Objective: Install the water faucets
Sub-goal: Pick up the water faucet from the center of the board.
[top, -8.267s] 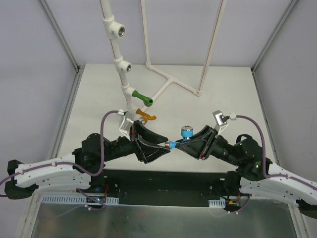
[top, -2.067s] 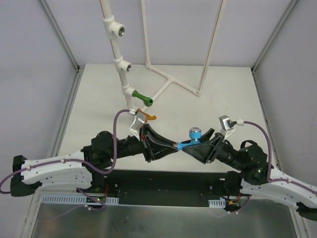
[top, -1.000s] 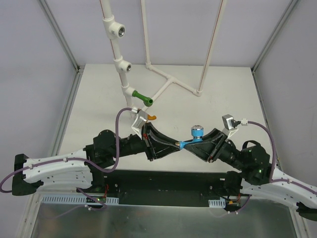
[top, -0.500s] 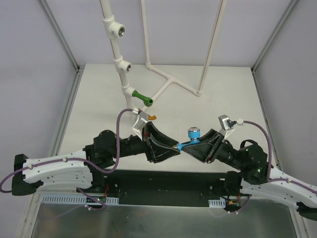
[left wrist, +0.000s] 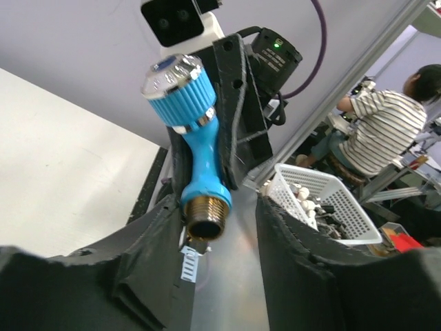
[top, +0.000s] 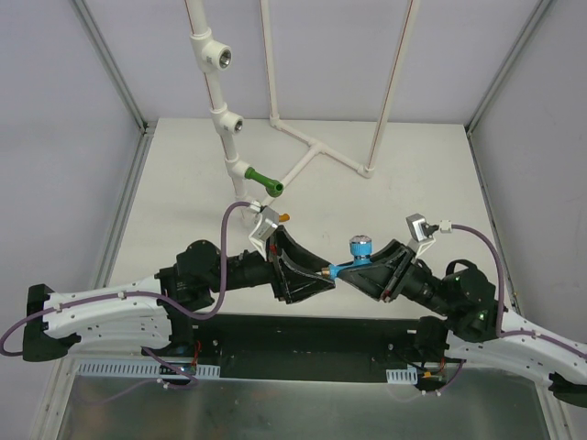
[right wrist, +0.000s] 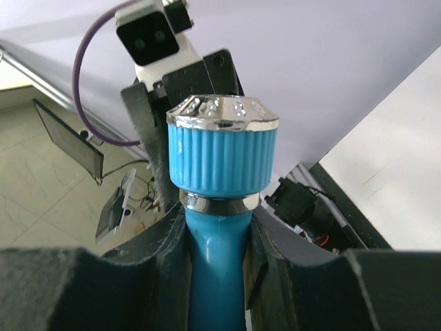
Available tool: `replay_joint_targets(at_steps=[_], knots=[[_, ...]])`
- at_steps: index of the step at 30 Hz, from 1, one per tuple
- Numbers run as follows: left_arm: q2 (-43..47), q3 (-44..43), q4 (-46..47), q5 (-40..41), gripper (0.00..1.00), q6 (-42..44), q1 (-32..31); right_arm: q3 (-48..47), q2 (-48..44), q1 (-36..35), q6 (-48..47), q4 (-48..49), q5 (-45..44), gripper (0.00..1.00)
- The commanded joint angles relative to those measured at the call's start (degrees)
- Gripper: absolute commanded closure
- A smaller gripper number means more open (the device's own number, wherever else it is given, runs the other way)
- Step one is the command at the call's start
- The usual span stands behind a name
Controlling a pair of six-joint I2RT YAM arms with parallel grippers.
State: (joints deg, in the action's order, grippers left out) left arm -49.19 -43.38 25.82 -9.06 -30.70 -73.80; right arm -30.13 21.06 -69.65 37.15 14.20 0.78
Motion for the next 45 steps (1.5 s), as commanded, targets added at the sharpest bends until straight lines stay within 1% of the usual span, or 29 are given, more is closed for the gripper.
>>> replay_joint_targets(at_steps=[1,4,5,6,9,10,12,13,19,21,22,24,30,40,43,45], knots=[[0.5,-1.1,3.44,-3.16,0.49,-0.77,-0.03,-1.86,-1.72,0.13,-1.2,3.99,-5.08,1.0],[0.58,-1.01,3.44,-3.68,0.47,-0.94,-0.03,-1.42,-2.86,0.13,-1.2,4.7,-6.92,1.0],[0.67,-0.92,3.44,-3.6,0.47,-0.94,-0.12,-1.42,-3.21,0.13,-1.37,4.96,-7.28,1.0],[0.76,-0.83,3.53,-3.6,0.5,-0.94,-0.03,-1.34,-3.39,0.21,-1.46,4.88,-7.37,1.0],[0.67,-0.75,4.06,-3.77,0.82,-0.94,-0.03,-1.77,-3.31,0.21,-1.46,4.26,-7.11,1.0],[0.5,-0.83,4.15,-3.86,0.89,-0.94,-0.03,-1.77,-3.13,0.13,-1.2,4.35,-6.76,1.0],[0.06,-1.27,4.23,-3.77,0.97,-0.94,-0.03,-1.77,-2.69,0.13,-1.11,4.26,-5.79,1.0],[-0.2,-1.36,4.23,-3.69,1.0,-0.86,-0.03,-1.86,-2.52,0.13,-0.94,4.35,-5.26,1.0],[-1.0,-2.33,4.06,-2.46,1.0,-0.07,-0.03,-1.69,-1.81,0.13,-0.06,3.3,-1.75,1.0],[-0.47,-2.33,3.45,-1.67,1.0,0.29,0.15,-1.34,-2.07,0.13,0.56,2.68,-1.39,1.0],[-0.21,-2.24,3.27,-1.49,1.0,0.29,0.32,-1.34,-2.16,0.13,0.73,2.16,0.7,1.0],[0.32,-2.33,2.83,-1.57,1.0,0.37,0.76,-0.9,-2.6,0.21,1.17,1.45,1.51,1.0],[1.73,-2.59,1.34,-1.4,1.0,0.73,1.47,0.42,-3.31,0.21,2.58,0.83,2.56,1.0],[1.46,-2.59,1.25,-1.4,1.0,0.55,1.64,0.51,-3.39,0.04,2.49,1.1,3.18,1.0],[1.64,-2.33,1.33,-1.4,0.92,0.38,1.64,0.77,-5.32,0.13,1.88,0.4,0.73,1.0],[1.99,-1.89,1.25,-1.49,0.8,0.11,1.64,0.6,-6.81,0.04,1.09,-0.39,-2.43,1.0]])
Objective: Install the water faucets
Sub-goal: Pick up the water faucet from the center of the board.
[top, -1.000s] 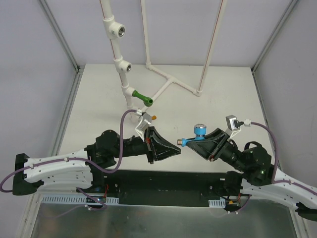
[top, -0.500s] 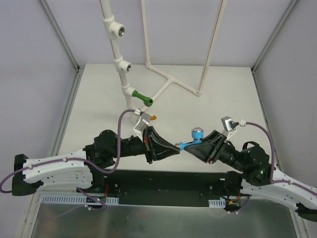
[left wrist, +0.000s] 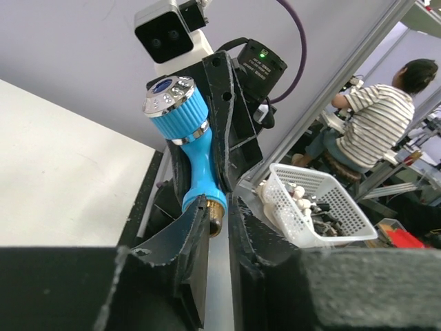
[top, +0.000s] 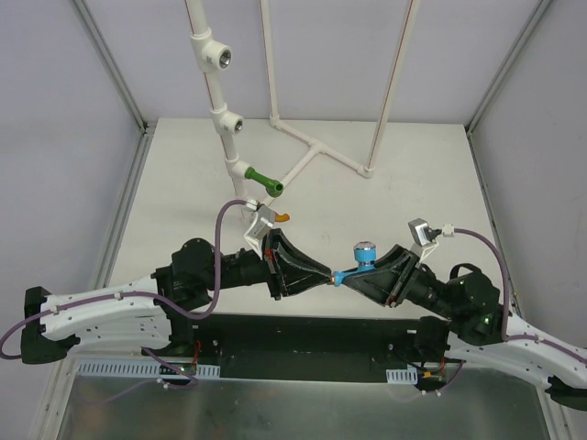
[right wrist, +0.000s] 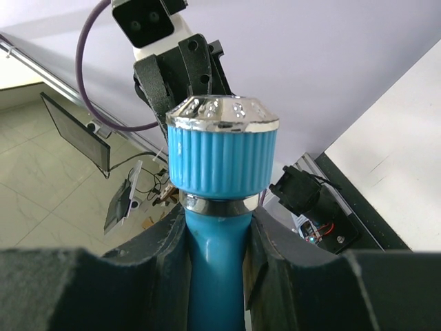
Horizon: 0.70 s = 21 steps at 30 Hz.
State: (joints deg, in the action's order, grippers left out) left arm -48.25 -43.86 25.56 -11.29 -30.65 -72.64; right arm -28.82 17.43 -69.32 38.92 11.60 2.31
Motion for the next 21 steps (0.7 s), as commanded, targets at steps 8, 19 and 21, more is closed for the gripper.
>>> replay_joint_targets(at_steps=[8,19,21], knots=[[1.58,-0.27,2.21,0.13,0.95,-0.81,0.48,-2.99,-5.66,-0.29,-3.85,0.18,-13.2,1.0],[-3.43,-2.37,3.97,-1.9,1.0,-1.6,0.48,-7.66,4.19,-0.29,-4.11,1.77,0.67,1.0],[-3.43,-2.81,3.71,-1.81,1.0,-1.16,0.48,-7.31,4.19,-0.29,-3.67,0.89,1.82,1.0]])
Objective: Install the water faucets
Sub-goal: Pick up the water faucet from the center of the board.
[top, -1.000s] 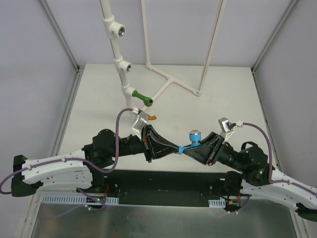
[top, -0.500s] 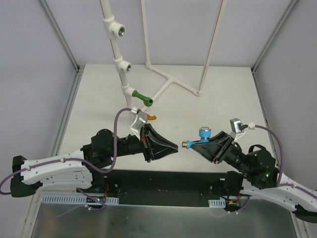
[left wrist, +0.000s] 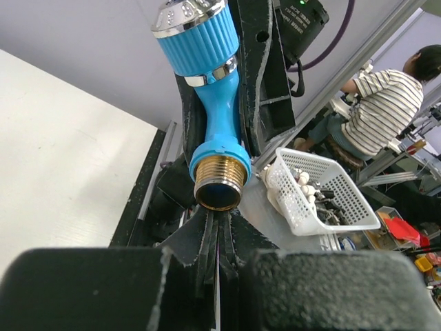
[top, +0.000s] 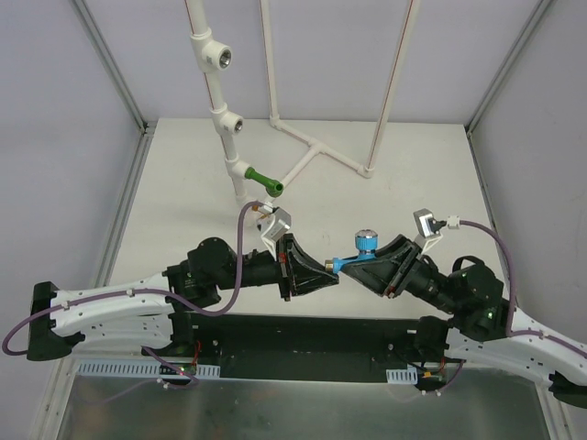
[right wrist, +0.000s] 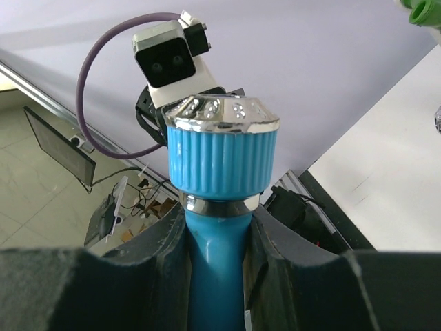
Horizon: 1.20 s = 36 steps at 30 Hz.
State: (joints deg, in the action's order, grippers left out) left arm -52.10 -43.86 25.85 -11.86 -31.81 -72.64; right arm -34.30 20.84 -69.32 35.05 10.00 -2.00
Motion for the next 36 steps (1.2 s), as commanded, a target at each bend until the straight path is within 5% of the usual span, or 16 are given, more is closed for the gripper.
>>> replay_joint_targets(at_steps=[1,19,23,26,36], knots=[[0.68,-3.16,2.9,-1.15,1.0,0.26,0.48,-1.56,0.78,-0.29,0.46,1.87,6.65,1.0],[2.97,-5.27,-1.15,-0.71,1.0,2.28,0.83,0.82,-1.24,-0.38,1.51,-2.7,9.21,1.0],[3.49,-5.01,-0.8,-2.2,0.66,2.11,0.92,1.34,-3.87,-0.38,1.17,-3.32,5.79,1.0],[4.11,-4.22,0.34,-3.17,0.51,1.67,0.84,1.7,-5.46,-0.38,1.08,-3.58,4.46,1.0],[2.7,-4.66,0.96,-3.52,0.49,1.31,0.84,1.87,-5.9,-0.38,1.43,-3.58,4.64,1.0]])
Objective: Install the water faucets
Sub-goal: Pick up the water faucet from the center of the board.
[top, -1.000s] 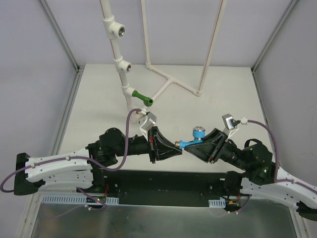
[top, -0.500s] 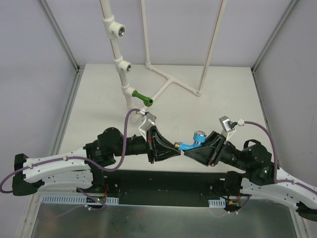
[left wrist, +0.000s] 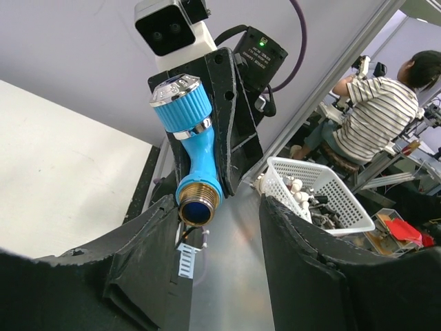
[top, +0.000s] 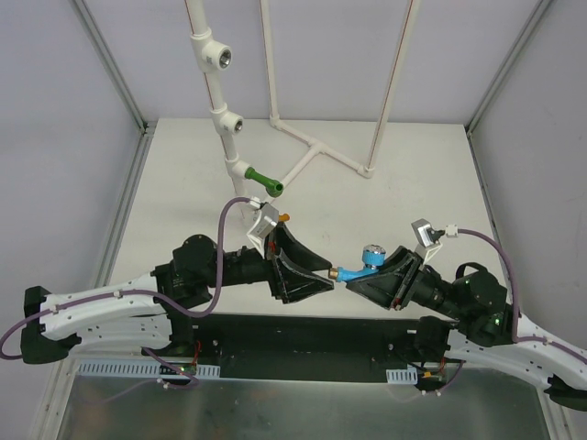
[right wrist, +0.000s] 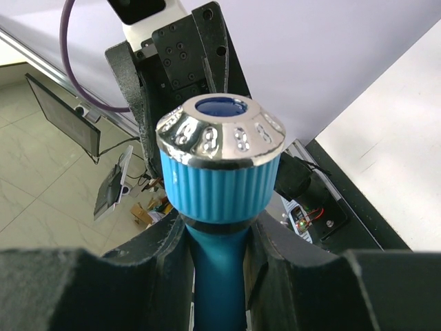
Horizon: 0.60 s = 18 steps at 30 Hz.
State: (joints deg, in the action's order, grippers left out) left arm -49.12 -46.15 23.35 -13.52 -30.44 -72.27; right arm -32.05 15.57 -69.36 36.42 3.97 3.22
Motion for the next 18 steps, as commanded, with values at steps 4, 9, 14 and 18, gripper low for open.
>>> replay_joint_targets(at_steps=[4,9,14,18], knots=[[-0.97,-2.63,3.45,-2.21,0.5,-0.15,0.55,-0.29,-0.72,-0.33,0.05,2.98,-0.68,1.0],[-1.59,-2.54,3.63,-2.21,0.58,-0.41,0.55,-0.03,-0.81,-0.33,0.05,3.68,-0.59,1.0],[-2.29,-2.89,4.42,-2.39,0.9,-0.68,0.55,0.15,-0.63,-0.25,0.23,3.77,-0.15,1.0],[-3.26,-2.98,5.38,-2.3,1.0,-1.82,0.46,0.24,-0.89,-0.25,0.23,3.15,-0.23,0.95]])
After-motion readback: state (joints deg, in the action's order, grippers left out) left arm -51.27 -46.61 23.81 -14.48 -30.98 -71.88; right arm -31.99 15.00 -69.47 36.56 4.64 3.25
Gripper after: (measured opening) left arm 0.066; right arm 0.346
